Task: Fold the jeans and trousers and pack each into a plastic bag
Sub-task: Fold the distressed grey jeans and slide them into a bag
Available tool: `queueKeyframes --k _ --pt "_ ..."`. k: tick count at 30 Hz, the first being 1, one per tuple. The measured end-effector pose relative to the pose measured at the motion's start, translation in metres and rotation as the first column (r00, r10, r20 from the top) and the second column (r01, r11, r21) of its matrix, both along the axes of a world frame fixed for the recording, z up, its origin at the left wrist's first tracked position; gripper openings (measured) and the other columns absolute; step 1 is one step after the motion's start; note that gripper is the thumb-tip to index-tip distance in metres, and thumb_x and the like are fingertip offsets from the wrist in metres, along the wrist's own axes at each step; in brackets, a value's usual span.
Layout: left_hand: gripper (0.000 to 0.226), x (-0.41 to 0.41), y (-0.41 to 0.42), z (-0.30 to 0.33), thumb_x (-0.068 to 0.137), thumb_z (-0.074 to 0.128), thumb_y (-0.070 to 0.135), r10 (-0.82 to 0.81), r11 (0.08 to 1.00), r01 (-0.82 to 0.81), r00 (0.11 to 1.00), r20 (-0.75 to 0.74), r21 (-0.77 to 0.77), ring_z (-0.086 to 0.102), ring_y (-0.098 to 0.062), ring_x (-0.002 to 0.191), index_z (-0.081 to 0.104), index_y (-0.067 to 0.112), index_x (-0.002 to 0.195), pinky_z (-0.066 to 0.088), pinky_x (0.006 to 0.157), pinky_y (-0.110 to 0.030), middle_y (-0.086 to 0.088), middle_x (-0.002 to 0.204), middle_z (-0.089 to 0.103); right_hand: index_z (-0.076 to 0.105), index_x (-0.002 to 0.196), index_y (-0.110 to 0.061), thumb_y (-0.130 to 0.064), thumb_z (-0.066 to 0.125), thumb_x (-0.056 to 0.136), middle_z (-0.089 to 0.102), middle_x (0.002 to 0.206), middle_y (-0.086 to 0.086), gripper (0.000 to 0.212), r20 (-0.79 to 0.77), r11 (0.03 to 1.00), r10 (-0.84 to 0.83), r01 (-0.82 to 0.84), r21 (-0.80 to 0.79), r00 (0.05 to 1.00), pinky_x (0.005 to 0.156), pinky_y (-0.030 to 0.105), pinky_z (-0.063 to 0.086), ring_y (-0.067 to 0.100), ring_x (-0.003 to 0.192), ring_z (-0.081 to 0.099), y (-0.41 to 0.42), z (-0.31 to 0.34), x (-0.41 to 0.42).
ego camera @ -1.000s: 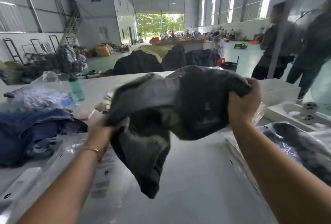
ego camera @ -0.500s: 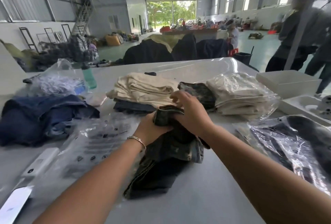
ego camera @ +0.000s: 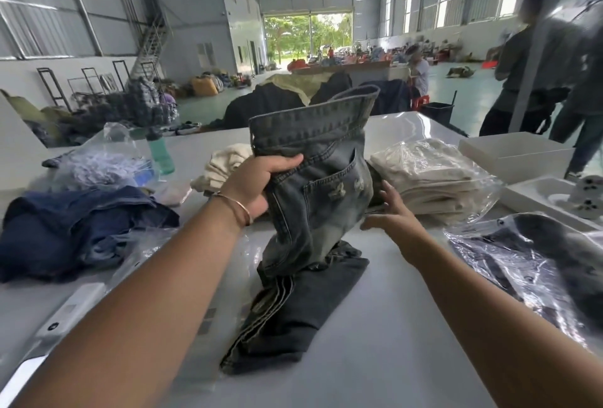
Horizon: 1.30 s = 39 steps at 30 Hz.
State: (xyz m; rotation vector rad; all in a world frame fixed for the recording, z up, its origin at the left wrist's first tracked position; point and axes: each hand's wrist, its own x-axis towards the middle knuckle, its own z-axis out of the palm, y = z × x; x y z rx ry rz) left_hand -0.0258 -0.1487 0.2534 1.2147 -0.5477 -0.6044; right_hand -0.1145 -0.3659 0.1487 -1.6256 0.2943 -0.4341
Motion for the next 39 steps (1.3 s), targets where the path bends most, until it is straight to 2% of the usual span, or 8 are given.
queueKeyframes --k 7,12,16,20,24,31,35,39 --pt "0.049 -0.015 0.020 -0.030 0.066 0.073 -0.017 -0.076 0.945 -0.068 0.906 0.417 0.320 0.067 -0.015 0.101 0.069 0.021 0.098 0.055 0.086 -0.027 -0.001 0.104 0.073 0.066 0.108 -0.008 0.005 0.065 0.068 0.072 0.103 0.005 0.042 0.179 0.903 0.313 -0.351 0.248 0.933 0.080 0.031 0.052 0.022 0.099 0.065 0.005 0.011 0.001" --pt "0.049 -0.030 0.029 -0.077 0.077 0.075 0.020 -0.552 0.827 0.544 0.834 0.016 0.145 0.060 -0.024 0.114 0.061 0.013 0.123 0.048 0.099 -0.035 -0.011 0.122 0.064 0.053 0.118 -0.005 0.017 0.048 0.074 0.060 0.085 0.017 0.049 0.214 0.737 0.377 -0.432 0.519 0.901 0.060 0.033 0.047 0.025 0.064 0.051 0.030 -0.014 -0.001" --pt "0.069 -0.037 0.012 -0.092 0.065 0.069 0.066 -0.174 0.948 0.235 0.947 -0.269 0.215 0.067 -0.027 0.089 0.066 0.009 0.105 0.055 0.081 -0.042 -0.013 0.098 0.069 0.060 0.112 -0.006 0.015 0.044 0.074 0.065 0.089 0.017 0.046 0.161 0.750 0.374 -0.400 0.527 0.913 0.064 0.031 0.054 0.026 0.072 0.064 0.064 -0.017 0.001" --pt "0.025 -0.042 -0.003 -0.102 0.082 0.068 0.031 0.115 0.932 -0.066 0.987 -0.117 0.357 0.070 -0.019 0.068 0.068 0.009 0.095 0.055 0.058 -0.031 -0.008 0.081 0.072 0.048 0.133 -0.010 -0.007 0.054 0.074 0.058 0.116 0.023 0.059 0.146 0.728 0.462 -0.468 0.501 0.875 0.098 0.047 0.042 0.036 0.104 0.055 0.074 -0.015 -0.002" --pt "0.013 -0.040 -0.002 -0.101 0.085 0.058 0.007 0.221 0.884 -0.248 0.969 0.112 0.396 0.068 -0.019 0.067 0.070 0.004 0.090 0.054 0.057 -0.029 -0.011 0.078 0.069 0.057 0.121 -0.022 0.000 0.063 0.079 0.060 0.114 0.016 0.047 0.098 0.795 0.512 -0.514 0.323 0.853 0.092 0.043 0.048 0.030 0.099 0.061 0.068 -0.018 -0.008" --pt "0.005 -0.048 0.020 -0.122 0.079 0.072 0.018 0.052 0.975 -0.034 0.996 -0.077 0.220 0.068 -0.024 0.074 0.073 0.014 0.082 0.055 0.070 -0.032 -0.015 0.085 0.070 0.064 0.093 -0.011 -0.004 0.080 0.065 0.067 0.092 0.009 0.032 0.072 0.878 0.433 -0.439 0.190 0.898 0.068 0.026 0.054 0.019 0.083 0.066 0.054 -0.017 -0.019" --pt "0.038 -0.054 0.030 -0.137 0.077 0.071 0.024 -0.010 0.996 0.034 0.965 -0.261 0.086 0.070 -0.027 0.077 0.066 -0.003 0.103 0.058 0.071 -0.033 -0.024 0.097 0.069 0.066 0.082 -0.010 0.005 0.073 0.068 0.065 0.099 0.014 0.021 0.090 0.820 0.510 -0.515 0.249 0.855 0.067 0.030 0.056 0.023 0.085 0.066 0.050 -0.024 -0.029" --pt "0.048 -0.067 0.029 -0.144 0.082 0.068 0.038 0.035 0.974 0.025 0.964 -0.262 0.223 0.070 -0.027 0.082 0.068 -0.003 0.107 0.057 0.069 -0.031 -0.023 0.102 0.069 0.067 0.075 -0.013 0.020 0.070 0.068 0.063 0.104 0.013 0.034 0.001 0.861 0.489 -0.483 0.159 0.872 0.066 0.029 0.056 0.023 0.086 0.064 0.058 -0.031 -0.033"
